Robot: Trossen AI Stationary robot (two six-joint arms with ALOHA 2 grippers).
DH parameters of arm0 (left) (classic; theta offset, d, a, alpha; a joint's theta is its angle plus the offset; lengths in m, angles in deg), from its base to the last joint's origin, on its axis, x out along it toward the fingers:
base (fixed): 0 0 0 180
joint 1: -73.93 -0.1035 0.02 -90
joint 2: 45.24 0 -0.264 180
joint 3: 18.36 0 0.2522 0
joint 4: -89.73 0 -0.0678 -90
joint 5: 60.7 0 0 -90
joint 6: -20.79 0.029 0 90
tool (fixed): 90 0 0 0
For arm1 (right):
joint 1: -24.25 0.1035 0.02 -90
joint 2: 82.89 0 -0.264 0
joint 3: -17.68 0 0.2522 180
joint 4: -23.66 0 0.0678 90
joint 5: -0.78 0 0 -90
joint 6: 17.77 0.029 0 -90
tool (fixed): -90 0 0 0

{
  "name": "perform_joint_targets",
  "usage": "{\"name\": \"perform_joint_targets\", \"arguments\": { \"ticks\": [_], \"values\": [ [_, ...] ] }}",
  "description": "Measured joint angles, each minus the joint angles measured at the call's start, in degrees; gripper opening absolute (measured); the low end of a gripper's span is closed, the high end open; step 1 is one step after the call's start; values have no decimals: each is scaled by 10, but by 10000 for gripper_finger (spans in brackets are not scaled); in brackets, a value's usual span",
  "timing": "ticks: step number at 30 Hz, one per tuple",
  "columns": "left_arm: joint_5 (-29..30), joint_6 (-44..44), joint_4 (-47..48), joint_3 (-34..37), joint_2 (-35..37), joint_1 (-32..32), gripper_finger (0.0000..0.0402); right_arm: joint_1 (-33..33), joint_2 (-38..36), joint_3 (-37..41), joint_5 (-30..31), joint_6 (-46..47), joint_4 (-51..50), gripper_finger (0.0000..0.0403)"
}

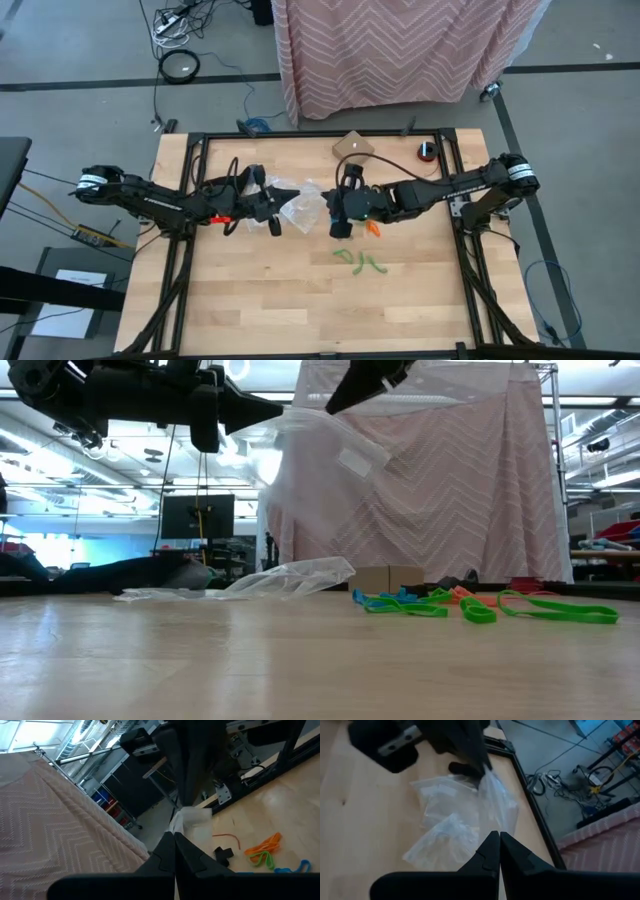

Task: Sort rubber bands
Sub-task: Open the transparent zip bag

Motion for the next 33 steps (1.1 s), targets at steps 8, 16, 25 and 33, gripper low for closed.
{"name": "perform_joint_targets", "arguments": {
  "ticks": [8, 16, 25, 33],
  "values": [
    [0, 0, 0, 0, 0, 0, 0, -15, 0, 0, -14, 1, -1, 0],
    [6, 1, 6, 0, 0, -2, 0, -4, -1, 0, 60, -27, -12, 0],
    [8, 1, 7, 0, 0, -9, 0, -8, -1, 0, 44, 16, -57, 0],
    [4, -2, 6, 0, 0, -9, 0, -4, 0, 0, 28, 21, -45, 0]
  ]
}}
